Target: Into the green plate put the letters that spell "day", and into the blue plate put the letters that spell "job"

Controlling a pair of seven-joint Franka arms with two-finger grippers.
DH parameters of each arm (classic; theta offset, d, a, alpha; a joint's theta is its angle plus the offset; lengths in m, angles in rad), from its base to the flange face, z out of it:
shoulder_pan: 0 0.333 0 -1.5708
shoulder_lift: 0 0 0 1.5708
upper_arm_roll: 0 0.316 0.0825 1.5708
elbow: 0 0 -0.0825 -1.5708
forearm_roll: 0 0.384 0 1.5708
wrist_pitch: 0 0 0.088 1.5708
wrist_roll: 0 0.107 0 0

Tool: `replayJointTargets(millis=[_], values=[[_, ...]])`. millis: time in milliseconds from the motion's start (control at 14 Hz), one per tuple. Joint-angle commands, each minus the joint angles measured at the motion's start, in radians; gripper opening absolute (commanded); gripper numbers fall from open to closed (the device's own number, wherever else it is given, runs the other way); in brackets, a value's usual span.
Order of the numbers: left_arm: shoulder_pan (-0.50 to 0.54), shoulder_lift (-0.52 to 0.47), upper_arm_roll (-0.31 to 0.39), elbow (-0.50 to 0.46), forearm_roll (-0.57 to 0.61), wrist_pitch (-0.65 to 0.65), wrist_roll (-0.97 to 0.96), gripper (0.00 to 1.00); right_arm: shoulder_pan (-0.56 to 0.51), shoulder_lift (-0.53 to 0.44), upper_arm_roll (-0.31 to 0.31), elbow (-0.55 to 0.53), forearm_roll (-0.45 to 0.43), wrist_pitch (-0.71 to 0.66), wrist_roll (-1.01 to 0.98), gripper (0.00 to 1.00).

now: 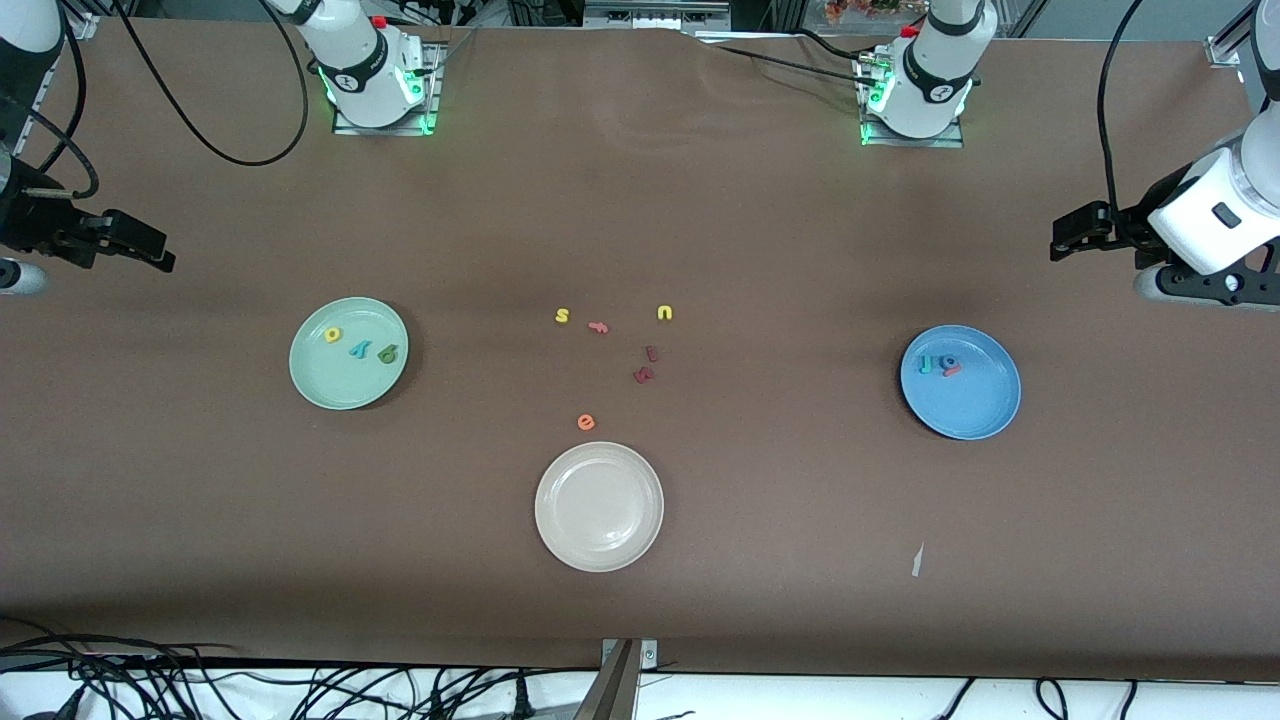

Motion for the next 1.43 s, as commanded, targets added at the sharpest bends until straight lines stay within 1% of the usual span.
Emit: replayJointTargets(millis=[0, 429, 644, 1360], values=[[0.002, 0.005, 0.003, 0.019, -0.008, -0.017, 0.020, 1.00, -0.002, 0.007, 0.002, 0.027, 0.017, -0.024, -0.006, 1.00], [0.010, 0.005, 0.004, 0.020, -0.016, -0.031, 0.020, 1.00, -0.001, 0.006, 0.008, 0.034, 0.014, -0.024, -0.008, 1.00], [0.014, 0.011, 0.006, 0.054, -0.018, -0.030, 0.021, 1.00, -0.001, 0.007, 0.006, 0.042, 0.015, -0.024, -0.010, 1.00], [0.013, 0.012, 0.006, 0.054, -0.013, -0.033, 0.021, 1.00, -0.001, 0.007, 0.003, 0.041, 0.017, -0.026, -0.008, 1.00]])
